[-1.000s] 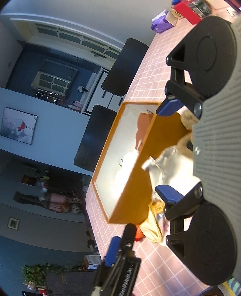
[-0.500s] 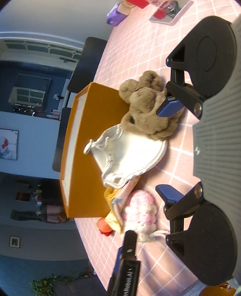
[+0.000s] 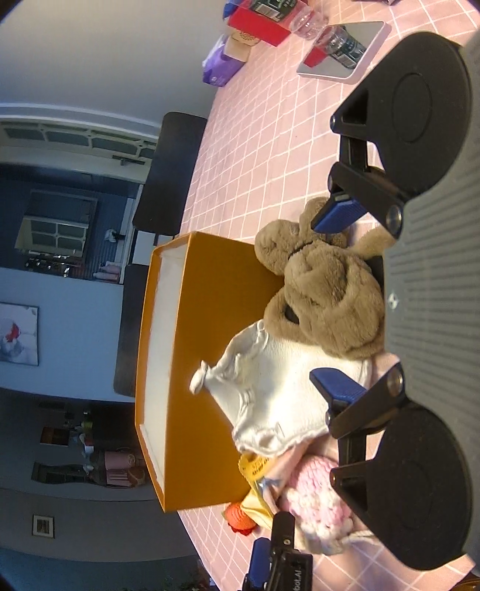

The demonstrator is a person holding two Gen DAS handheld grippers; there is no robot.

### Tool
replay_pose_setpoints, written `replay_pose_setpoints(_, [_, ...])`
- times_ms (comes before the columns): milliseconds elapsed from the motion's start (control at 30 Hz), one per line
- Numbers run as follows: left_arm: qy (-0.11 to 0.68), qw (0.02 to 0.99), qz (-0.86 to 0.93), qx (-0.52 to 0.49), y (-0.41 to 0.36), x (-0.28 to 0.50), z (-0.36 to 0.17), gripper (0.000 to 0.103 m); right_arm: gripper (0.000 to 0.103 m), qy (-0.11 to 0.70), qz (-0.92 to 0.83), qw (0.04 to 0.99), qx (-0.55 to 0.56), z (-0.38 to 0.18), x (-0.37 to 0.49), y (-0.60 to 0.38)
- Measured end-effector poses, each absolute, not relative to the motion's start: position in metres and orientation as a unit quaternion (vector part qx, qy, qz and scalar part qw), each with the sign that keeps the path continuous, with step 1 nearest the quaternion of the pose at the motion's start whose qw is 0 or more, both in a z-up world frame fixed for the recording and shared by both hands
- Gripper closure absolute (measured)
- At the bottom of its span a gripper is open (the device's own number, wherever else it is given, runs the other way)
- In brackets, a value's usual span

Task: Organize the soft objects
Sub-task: 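Withdraw both tools from the box back toward the pile, then reach the right tool down to the brown plush toy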

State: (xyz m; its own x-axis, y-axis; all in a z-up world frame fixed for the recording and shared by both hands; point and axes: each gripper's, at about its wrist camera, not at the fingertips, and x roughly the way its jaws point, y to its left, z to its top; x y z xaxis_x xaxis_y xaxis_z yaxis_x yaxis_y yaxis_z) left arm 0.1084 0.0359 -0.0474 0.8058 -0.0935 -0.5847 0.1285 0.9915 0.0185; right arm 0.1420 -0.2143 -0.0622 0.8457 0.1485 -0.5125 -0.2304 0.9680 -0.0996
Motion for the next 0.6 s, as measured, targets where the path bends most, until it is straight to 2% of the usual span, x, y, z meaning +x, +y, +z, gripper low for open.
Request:
replay_pose_setpoints(200, [0.289, 0.951, -0.103, 0.031, 0.02, 0.114, -0.031, 0.04, 0.023, 0.277, 0.094, 0.955, -0.056, -0.068, 0.159, -0.219])
replay_pose_setpoints(467, [0.322, 0.94, -0.115, 0.004, -0.002, 0.151, -0.028, 0.039, 0.023, 0.316, 0.104, 0.943, -0.014, -0.083, 0.177, -0.224])
replay_pose_setpoints(567, [0.335, 0.935, -0.113, 0.001, -0.01, 0.162, -0.03, 0.039, 0.027, 0.322, 0.105, 0.941, -0.006, -0.087, 0.181, -0.227])
replay_pose_setpoints(600, [0.34, 0.934, -0.108, 0.004, -0.013, 0.166, -0.03, 0.039, 0.032, 0.325, 0.108, 0.939, -0.001, -0.088, 0.183, -0.229])
